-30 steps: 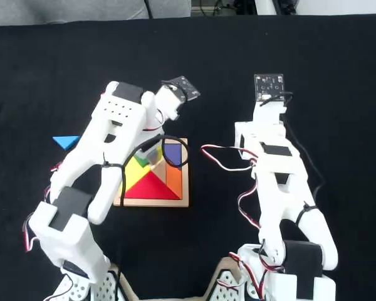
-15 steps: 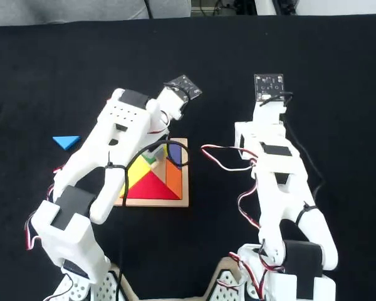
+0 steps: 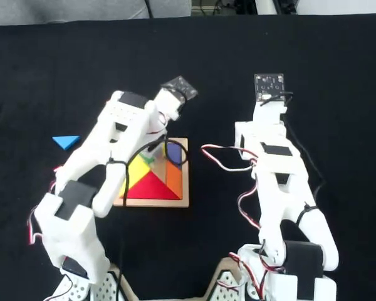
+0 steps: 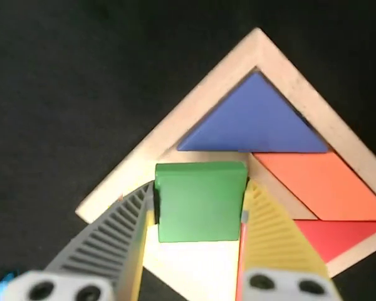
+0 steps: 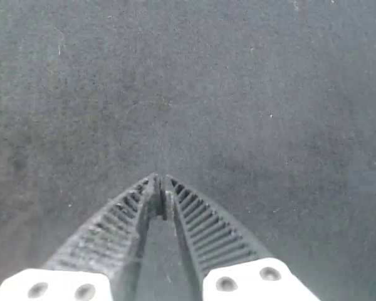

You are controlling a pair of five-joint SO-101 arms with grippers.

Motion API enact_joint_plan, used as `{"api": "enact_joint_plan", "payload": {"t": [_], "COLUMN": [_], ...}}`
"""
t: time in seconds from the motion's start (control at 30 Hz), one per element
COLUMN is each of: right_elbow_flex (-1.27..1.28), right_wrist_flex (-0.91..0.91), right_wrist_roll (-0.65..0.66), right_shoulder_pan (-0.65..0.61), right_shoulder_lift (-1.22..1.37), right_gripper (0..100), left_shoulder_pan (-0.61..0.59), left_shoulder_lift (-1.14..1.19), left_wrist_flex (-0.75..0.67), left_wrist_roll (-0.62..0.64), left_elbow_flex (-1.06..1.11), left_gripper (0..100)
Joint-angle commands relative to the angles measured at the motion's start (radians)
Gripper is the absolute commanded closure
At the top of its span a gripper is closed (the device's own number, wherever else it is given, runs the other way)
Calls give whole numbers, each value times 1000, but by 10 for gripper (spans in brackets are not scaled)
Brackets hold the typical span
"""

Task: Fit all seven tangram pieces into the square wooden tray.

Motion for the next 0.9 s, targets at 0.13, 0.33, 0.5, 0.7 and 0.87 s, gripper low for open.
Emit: {"api": "enact_joint_plan", "payload": {"t": [0.13,0.33,0.5,0.7,0.87], "right_elbow_flex": [-48,-50,-50,-50,-50], "right_wrist_flex": [-21,-21,-21,-21,-21], "right_wrist_roll": [-3,-3,-3,-3,-3], "right_shoulder_pan": [8,8,8,8,6], "right_shoulder_lift": [-2,-2,-2,-2,-2], "right_gripper": [987,987,987,987,987], "left_shoulder_pan": [10,12,8,12,13], "left_shoulder_lift": [31,21,21,21,20], "left_wrist_flex": [-3,28,25,25,25], "left_wrist_roll": [5,11,6,6,11], "left_elbow_flex": [-48,-50,-51,-84,-85], "left_gripper": [967,888,809,809,804]}}
